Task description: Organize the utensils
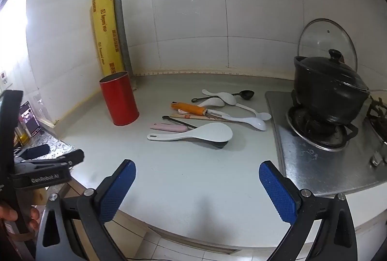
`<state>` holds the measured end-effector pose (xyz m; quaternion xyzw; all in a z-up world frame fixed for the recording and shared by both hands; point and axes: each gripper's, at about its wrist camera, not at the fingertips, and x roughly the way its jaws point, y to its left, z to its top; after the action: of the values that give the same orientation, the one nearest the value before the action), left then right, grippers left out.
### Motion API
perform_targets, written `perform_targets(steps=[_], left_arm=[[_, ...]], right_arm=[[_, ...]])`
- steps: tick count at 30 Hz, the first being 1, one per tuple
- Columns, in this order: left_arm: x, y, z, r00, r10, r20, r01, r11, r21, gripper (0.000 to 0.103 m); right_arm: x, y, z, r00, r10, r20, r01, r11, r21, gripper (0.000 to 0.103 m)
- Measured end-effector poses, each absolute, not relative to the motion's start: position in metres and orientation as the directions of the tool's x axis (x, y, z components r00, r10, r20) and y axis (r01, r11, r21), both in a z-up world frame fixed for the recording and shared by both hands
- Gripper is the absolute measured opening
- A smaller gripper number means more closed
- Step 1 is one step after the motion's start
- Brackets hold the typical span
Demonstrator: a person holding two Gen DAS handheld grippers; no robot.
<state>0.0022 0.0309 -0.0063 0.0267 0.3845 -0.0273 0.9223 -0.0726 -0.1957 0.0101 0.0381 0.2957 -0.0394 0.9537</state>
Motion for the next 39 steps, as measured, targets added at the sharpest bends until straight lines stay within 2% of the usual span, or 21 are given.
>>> perform_targets(steps=[5,11,17,39], left_arm=[[-0.014,0.030,0.000,0.734,-0.038,-0.678,0.082,0.996,0.033,0.103],[-0.029,0.025,0.009,0.755,-0.027,-0.655,0.087,0.994,0.060,0.103],[-0.035,0.036,0.011,0.761,-0.060,-0.646,0.106,0.994,0.032,0.103],[-0.002,0.103,0.024,0.794,-0.239,-0.558,0.269,0.963,-0.029,0.103]], right_arm=[[-0.086,-0.188,0.015,0.852,-0.044,-0.521,0.084,0.995,0.054,0.103],[-0.093,-0.183,0.013,0.845,-0.009,-0.535,0.052,0.997,0.065,0.103],[-0.098,-0.173,0.009,0.830,-0.004,-0.557,0.051,0.996,0.068,0.103],[-0.093,-0.100,0.029,0.827,-0.221,-0.516,0.245,0.969,-0.022,0.103]])
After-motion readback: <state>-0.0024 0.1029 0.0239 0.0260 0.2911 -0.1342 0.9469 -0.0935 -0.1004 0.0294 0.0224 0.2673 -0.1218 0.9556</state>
